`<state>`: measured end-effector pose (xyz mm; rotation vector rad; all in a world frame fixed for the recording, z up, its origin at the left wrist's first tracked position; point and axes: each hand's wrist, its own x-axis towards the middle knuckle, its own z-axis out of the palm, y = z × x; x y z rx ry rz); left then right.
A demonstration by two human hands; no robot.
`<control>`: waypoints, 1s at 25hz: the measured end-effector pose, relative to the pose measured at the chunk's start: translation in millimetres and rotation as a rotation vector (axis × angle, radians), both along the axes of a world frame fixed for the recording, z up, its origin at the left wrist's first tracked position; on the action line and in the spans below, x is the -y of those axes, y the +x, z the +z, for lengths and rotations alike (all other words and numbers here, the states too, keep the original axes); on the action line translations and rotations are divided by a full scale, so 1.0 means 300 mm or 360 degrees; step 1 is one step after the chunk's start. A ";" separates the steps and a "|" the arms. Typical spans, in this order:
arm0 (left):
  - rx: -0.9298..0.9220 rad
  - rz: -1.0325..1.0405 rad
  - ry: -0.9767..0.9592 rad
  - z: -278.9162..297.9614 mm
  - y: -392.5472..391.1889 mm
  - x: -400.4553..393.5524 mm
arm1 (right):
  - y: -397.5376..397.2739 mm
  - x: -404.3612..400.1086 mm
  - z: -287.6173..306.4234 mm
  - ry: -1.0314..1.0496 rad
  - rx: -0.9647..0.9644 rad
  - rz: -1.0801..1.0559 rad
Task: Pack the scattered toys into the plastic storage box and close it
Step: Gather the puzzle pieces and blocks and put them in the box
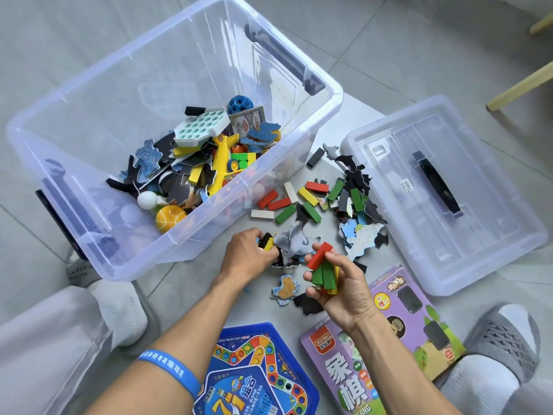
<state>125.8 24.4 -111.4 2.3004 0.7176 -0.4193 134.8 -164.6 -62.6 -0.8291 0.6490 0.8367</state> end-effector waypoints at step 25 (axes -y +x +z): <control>0.0990 0.1786 -0.2505 0.899 -0.115 -0.234 | 0.080 -0.448 0.754 0.0175 0.0085 -0.0347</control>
